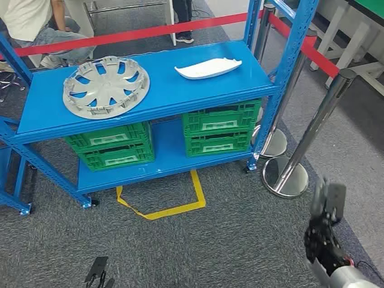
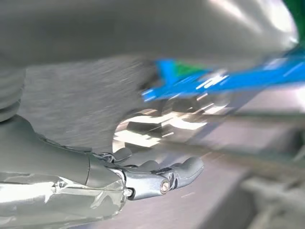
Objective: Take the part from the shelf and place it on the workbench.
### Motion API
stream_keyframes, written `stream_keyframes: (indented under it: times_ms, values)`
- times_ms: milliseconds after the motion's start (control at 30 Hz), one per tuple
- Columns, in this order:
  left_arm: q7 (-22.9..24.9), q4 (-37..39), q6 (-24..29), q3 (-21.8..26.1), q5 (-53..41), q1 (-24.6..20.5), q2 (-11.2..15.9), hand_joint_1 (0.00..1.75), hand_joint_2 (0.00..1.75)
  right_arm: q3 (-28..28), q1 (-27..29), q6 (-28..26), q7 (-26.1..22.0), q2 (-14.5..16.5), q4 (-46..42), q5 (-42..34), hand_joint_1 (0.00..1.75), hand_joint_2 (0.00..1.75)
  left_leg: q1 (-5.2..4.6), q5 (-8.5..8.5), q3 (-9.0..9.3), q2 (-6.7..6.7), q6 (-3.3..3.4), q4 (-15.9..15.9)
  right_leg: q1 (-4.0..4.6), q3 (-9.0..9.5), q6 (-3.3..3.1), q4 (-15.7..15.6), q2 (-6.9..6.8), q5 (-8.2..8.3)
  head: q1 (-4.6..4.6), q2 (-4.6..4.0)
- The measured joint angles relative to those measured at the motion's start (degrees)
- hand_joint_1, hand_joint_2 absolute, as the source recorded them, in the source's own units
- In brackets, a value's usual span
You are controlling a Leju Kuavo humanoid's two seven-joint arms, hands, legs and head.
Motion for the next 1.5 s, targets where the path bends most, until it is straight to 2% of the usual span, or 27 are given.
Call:
stream_keyframes:
  times_ms: [433,700,900,1133,1500]
  values:
    - [-0.66,0.02,-1.87,-0.04,1.15,1.14,-0.67,0.0,0.0,-1.88,0.9,2.58,2.05,-0.07,-28.54,13.31,0.0,0.0,0.03,-0.01,-0.07,-0.01,-0.02,-0.01,0.06,-0.05,-0.01,0.01,-0.01,-0.03,-0.02,0.0]
    - [-1.23,0.04,-1.79,-0.05,1.38,1.91,-1.19,0.0,0.0,-1.06,3.68,5.68,2.13,0.09,-40.39,18.29,0.0,0.0,0.01,-0.02,-0.09,-0.02,-0.02,-0.01,0.04,-0.06,0.0,0.0,-0.02,-0.03,0.0,0.0]
    - [-2.15,0.05,0.37,-0.06,1.79,2.31,-1.52,0.0,0.0,-0.44,7.62,8.39,1.53,0.56,-47.11,19.27,0.0,0.0,0.02,-0.02,-0.1,-0.03,-0.03,-0.01,0.05,-0.09,-0.01,0.0,-0.04,-0.04,0.01,0.0]
    - [-2.45,0.09,1.99,-0.05,1.96,1.55,-1.02,0.0,0.0,-0.67,12.7,8.15,1.28,1.07,-54.53,22.9,0.0,0.0,0.02,-0.02,-0.12,-0.04,-0.03,-0.02,0.06,-0.11,-0.01,0.0,-0.07,-0.06,0.01,0.0]
    - [-3.23,0.15,2.52,0.69,5.25,-0.62,-0.44,0.0,0.0,-2.72,14.14,11.6,-0.6,2.45,-58.47,23.68,0.0,0.0,0.01,-0.02,-0.11,-0.04,-0.03,-0.02,0.05,-0.09,-0.01,0.0,-0.06,-0.05,0.05,0.0]
